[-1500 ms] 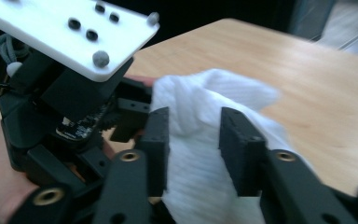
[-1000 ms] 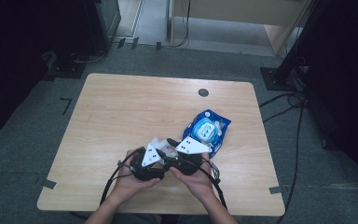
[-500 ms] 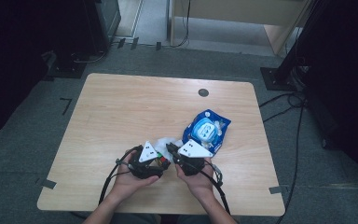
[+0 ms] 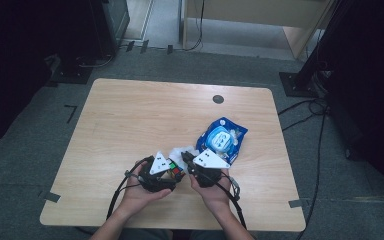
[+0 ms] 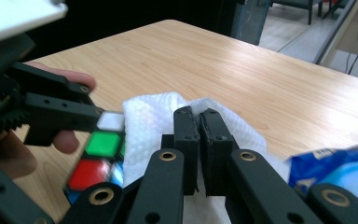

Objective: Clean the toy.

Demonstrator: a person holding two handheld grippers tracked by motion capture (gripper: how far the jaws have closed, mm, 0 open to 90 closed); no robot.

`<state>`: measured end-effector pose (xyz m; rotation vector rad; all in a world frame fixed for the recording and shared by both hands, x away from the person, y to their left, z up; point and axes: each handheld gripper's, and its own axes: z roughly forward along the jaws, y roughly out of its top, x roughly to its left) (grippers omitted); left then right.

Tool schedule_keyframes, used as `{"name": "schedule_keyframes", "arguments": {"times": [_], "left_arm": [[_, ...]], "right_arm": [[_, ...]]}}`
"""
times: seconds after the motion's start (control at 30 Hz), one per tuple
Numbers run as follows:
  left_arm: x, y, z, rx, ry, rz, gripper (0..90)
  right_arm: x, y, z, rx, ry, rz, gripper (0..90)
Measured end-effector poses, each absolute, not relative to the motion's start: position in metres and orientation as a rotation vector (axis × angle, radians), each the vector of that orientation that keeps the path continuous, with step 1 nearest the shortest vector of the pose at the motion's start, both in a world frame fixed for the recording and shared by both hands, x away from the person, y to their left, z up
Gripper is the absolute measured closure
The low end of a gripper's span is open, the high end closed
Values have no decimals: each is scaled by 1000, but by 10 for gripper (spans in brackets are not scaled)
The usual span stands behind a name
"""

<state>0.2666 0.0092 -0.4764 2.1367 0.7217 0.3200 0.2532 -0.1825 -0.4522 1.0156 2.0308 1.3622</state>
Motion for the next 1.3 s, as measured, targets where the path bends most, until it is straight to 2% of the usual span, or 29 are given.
{"name": "schedule_keyframes", "arguments": {"times": [0.13, 0.33, 0.67, 0.93, 1.0, 1.1, 1.13, 1.3], "left_arm": [[270, 14, -476, 2121, 762, 312, 341], [267, 10, -477, 2137, 759, 324, 340], [271, 24, -471, 2100, 780, 369, 340], [283, 50, -467, 2043, 878, 389, 340], [284, 54, -465, 2032, 886, 394, 340], [285, 59, -462, 2014, 899, 402, 340], [285, 60, -462, 2011, 901, 403, 340], [284, 57, -462, 2017, 892, 394, 340]], "right_arm": [[248, -183, -451, 987, 2044, 1398, 871], [238, -162, -453, 860, 2099, 1397, 868], [264, -208, -460, 1155, 1986, 1322, 872], [269, -213, -476, 1193, 2036, 1300, 863], [270, -210, -481, 1212, 2064, 1270, 817], [272, -210, -484, 1226, 2071, 1258, 628], [272, -210, -483, 1235, 2060, 1269, 591], [264, -210, -465, 1207, 1998, 1426, 494]]}}
